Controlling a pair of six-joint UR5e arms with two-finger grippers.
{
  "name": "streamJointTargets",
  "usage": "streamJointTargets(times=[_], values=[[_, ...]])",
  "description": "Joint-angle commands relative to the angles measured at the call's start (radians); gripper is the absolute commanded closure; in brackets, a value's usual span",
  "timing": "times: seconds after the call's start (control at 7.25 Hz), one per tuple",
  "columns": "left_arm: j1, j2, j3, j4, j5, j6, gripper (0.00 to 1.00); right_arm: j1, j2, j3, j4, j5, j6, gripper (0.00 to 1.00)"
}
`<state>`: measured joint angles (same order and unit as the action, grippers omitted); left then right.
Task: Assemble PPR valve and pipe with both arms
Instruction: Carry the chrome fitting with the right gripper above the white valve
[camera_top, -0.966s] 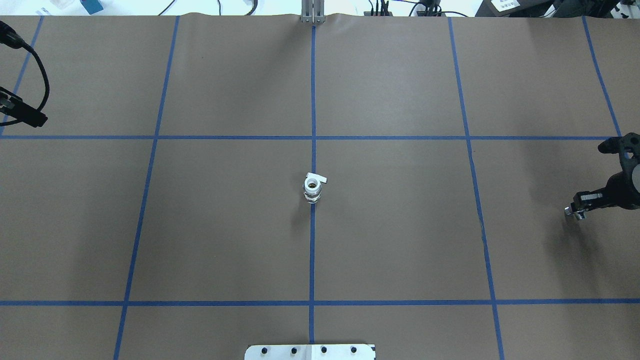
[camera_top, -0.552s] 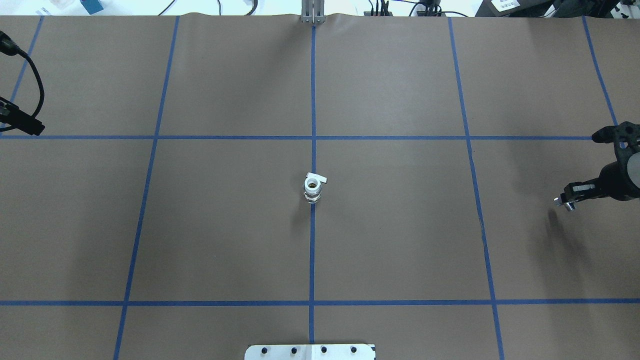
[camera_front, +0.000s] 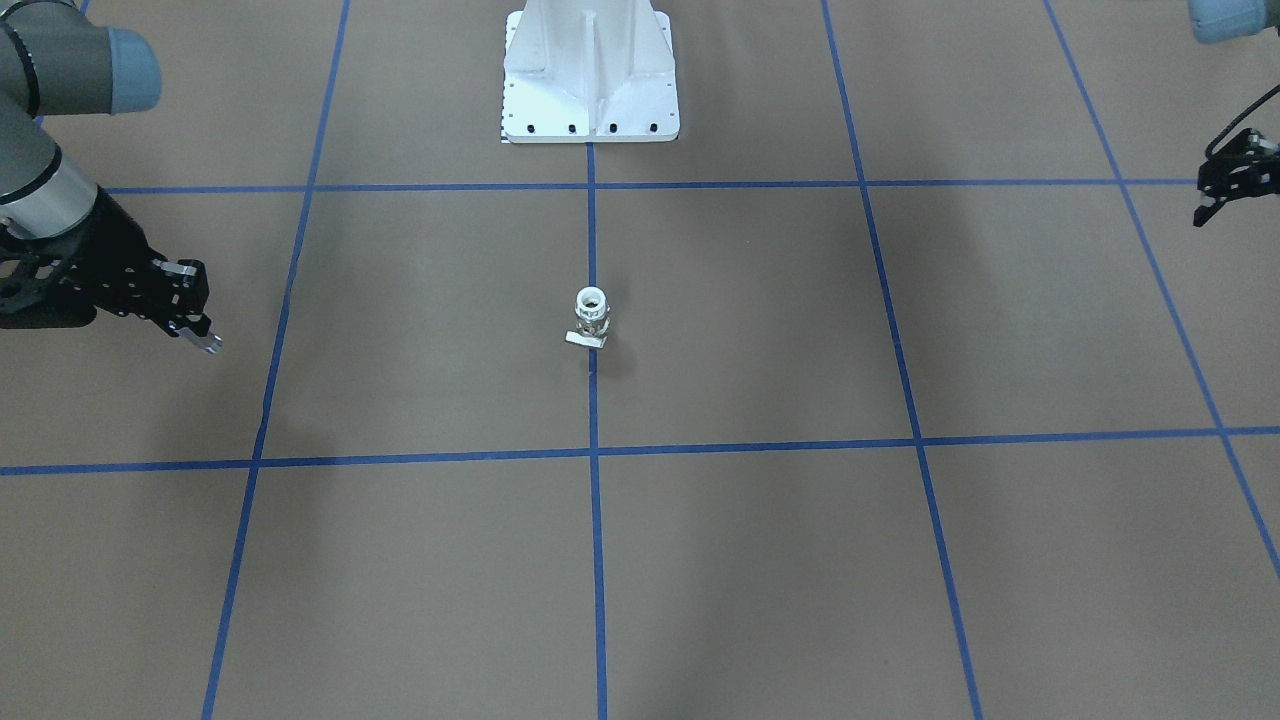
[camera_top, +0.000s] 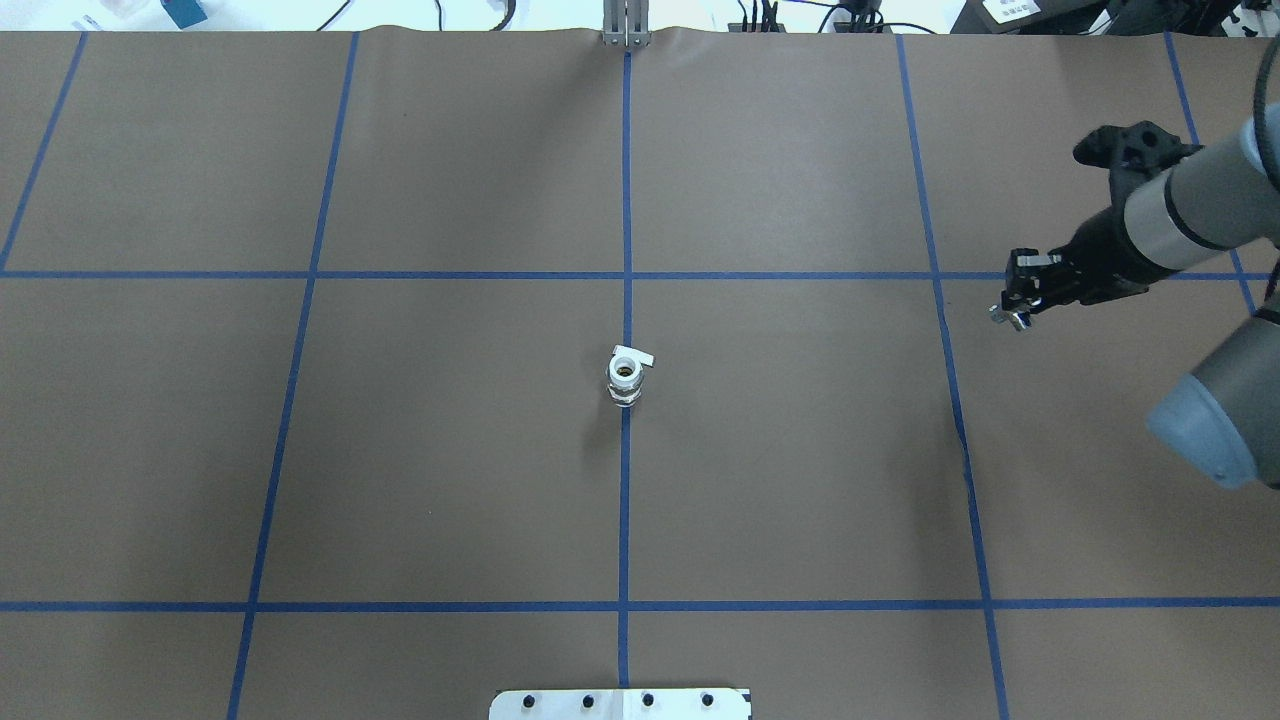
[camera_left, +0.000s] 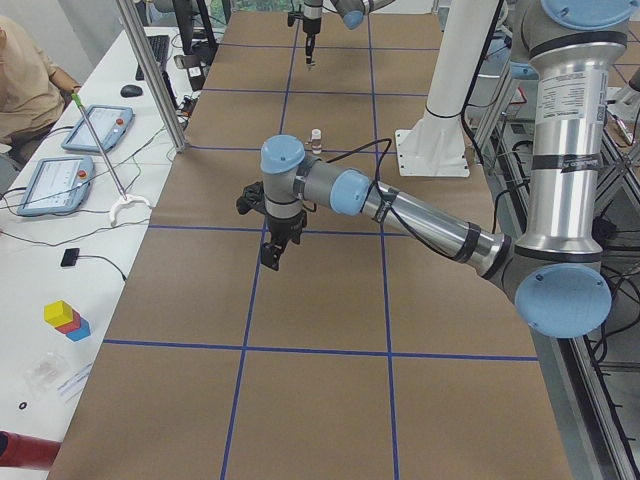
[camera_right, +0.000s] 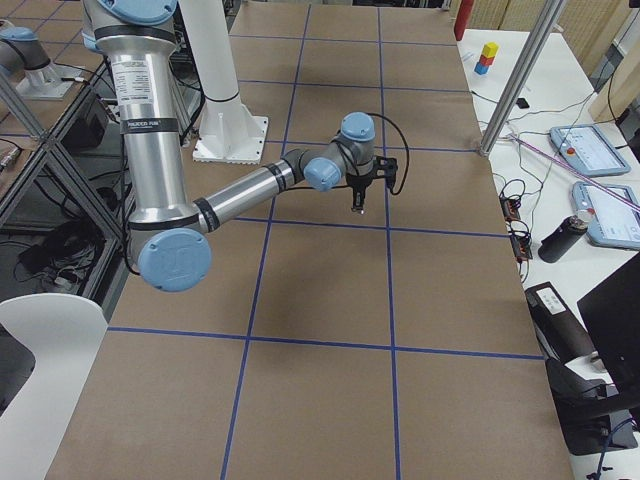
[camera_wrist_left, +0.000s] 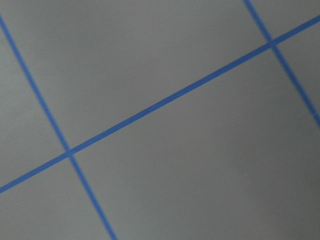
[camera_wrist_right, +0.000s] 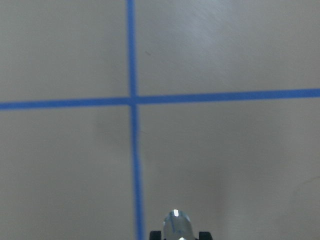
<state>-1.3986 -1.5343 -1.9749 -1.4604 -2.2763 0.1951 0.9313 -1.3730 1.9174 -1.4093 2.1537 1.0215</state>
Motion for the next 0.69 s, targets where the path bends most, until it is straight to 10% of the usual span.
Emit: streamJointTargets(times=[0.0, 0.55], values=[[-0.082, 0.037, 0.036, -0.001, -0.014, 0.086, 0.0, -0.096, 0.3, 0.014, -0.279, -0.012, 0.217, 1.0], [-0.08, 0.036, 0.045, -0.002, -0.014, 0.078, 0.0, -0.305, 0.602, -0.105, -0.44, -0.19, 0.492, 1.0]])
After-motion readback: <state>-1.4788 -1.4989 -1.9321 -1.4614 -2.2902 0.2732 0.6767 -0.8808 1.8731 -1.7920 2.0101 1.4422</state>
